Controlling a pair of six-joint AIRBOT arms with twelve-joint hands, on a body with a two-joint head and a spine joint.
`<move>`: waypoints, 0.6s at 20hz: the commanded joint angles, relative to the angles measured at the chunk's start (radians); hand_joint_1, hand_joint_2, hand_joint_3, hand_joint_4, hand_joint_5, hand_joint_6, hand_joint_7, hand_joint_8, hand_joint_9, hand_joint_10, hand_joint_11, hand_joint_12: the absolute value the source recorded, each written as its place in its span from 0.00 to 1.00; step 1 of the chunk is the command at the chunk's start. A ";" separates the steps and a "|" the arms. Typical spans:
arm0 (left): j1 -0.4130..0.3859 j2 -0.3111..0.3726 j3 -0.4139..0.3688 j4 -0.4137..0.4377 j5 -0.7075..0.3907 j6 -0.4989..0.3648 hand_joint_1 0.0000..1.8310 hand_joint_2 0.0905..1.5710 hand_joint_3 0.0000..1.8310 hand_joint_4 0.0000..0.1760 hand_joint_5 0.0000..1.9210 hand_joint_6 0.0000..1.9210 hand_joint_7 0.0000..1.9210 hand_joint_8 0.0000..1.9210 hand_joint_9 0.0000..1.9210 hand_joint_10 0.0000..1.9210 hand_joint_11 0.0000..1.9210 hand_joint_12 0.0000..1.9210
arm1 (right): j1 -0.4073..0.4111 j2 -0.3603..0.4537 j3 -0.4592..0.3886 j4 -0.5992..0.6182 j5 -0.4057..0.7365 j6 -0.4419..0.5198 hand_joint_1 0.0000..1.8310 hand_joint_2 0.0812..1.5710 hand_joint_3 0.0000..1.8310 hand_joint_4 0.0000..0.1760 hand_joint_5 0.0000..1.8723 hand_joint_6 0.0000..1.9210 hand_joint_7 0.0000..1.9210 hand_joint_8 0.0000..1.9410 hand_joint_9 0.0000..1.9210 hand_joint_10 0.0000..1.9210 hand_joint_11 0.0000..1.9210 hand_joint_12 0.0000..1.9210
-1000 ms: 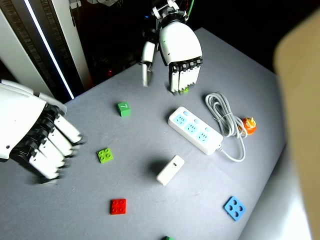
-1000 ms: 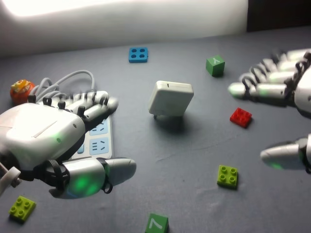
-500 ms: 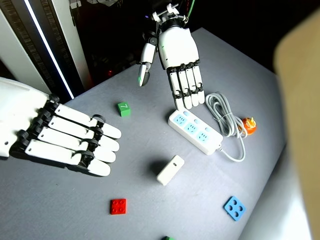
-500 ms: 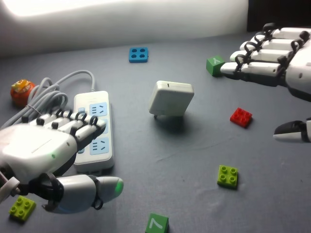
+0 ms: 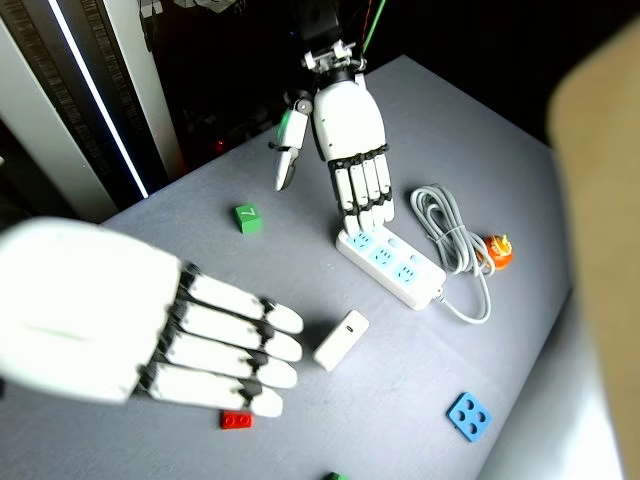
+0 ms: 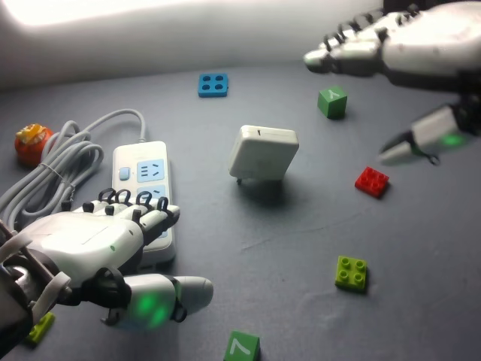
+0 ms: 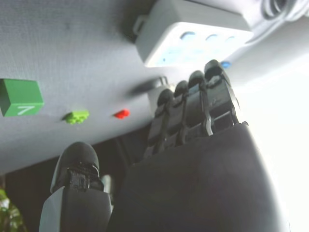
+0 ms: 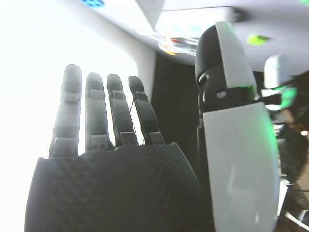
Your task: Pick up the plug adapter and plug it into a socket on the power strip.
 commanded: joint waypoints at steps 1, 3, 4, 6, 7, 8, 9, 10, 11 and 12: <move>-0.003 0.003 0.005 0.028 -0.059 0.001 0.00 0.74 0.00 0.00 0.01 0.00 0.00 0.00 0.00 0.00 0.00 0.00 | 0.013 -0.015 0.027 0.003 0.058 0.045 0.60 0.61 0.00 0.00 0.04 0.00 0.04 0.00 0.04 0.00 0.00 0.25; 0.002 0.004 0.009 0.020 -0.057 0.001 0.00 0.73 0.00 0.00 0.00 0.00 0.00 0.00 0.00 0.00 0.00 0.00 | 0.005 -0.076 0.093 0.003 0.049 0.107 0.60 0.61 0.00 0.00 0.05 0.00 0.05 0.00 0.05 0.00 0.00 0.27; 0.006 0.004 0.011 0.020 -0.055 0.003 0.00 0.73 0.00 0.00 0.01 0.00 0.00 0.00 0.00 0.00 0.01 0.00 | -0.005 -0.106 0.120 0.004 0.046 0.118 0.60 0.61 0.00 0.00 0.06 0.00 0.05 0.00 0.05 0.00 0.00 0.27; 0.016 0.004 0.013 0.020 -0.055 0.003 0.00 0.73 0.00 0.00 0.01 0.00 0.00 0.00 0.00 0.00 0.00 0.00 | -0.022 -0.166 0.166 0.004 0.035 0.136 0.62 0.60 0.00 0.00 0.08 0.01 0.06 0.00 0.06 0.00 0.00 0.30; 0.020 0.004 0.013 0.020 -0.054 0.003 0.00 0.73 0.00 0.00 0.00 0.00 0.00 0.00 0.00 0.00 0.00 0.00 | -0.031 -0.190 0.183 0.004 0.033 0.149 0.62 0.61 0.00 0.00 0.07 0.00 0.05 0.00 0.05 0.00 0.00 0.28; 0.027 0.004 0.011 0.020 -0.053 0.005 0.00 0.73 0.00 0.00 0.01 0.00 0.00 0.00 0.00 0.00 0.00 0.00 | -0.038 -0.213 0.198 0.005 0.043 0.153 0.63 0.59 0.00 0.00 0.08 0.00 0.06 0.00 0.06 0.00 0.00 0.31; 0.032 0.004 0.010 0.020 -0.053 0.005 0.00 0.73 0.00 0.00 0.00 0.00 0.00 0.00 0.00 0.00 0.00 0.00 | -0.045 -0.236 0.217 0.005 0.057 0.168 0.63 0.59 0.00 0.00 0.07 0.00 0.06 0.00 0.06 0.00 0.00 0.31; 0.037 0.004 0.010 0.020 -0.048 0.005 0.00 0.73 0.00 0.00 0.00 0.00 0.00 0.00 0.00 0.00 0.00 0.00 | -0.052 -0.264 0.242 0.005 0.070 0.181 0.64 0.59 0.00 0.00 0.07 0.00 0.06 0.00 0.06 0.00 0.00 0.31; 0.039 0.004 0.011 0.020 -0.046 0.005 0.00 0.74 0.00 0.00 0.00 0.00 0.00 0.00 0.00 0.00 0.00 0.00 | -0.055 -0.280 0.256 0.005 0.074 0.186 0.65 0.59 0.00 0.00 0.07 0.00 0.06 0.00 0.06 0.00 0.00 0.30; 0.041 0.004 0.011 0.019 -0.045 0.005 0.00 0.74 0.00 0.00 0.00 0.00 0.00 0.00 0.00 0.00 0.00 0.00 | -0.061 -0.314 0.290 0.006 0.075 0.205 0.65 0.61 0.00 0.00 0.06 0.00 0.05 0.00 0.04 0.00 0.00 0.26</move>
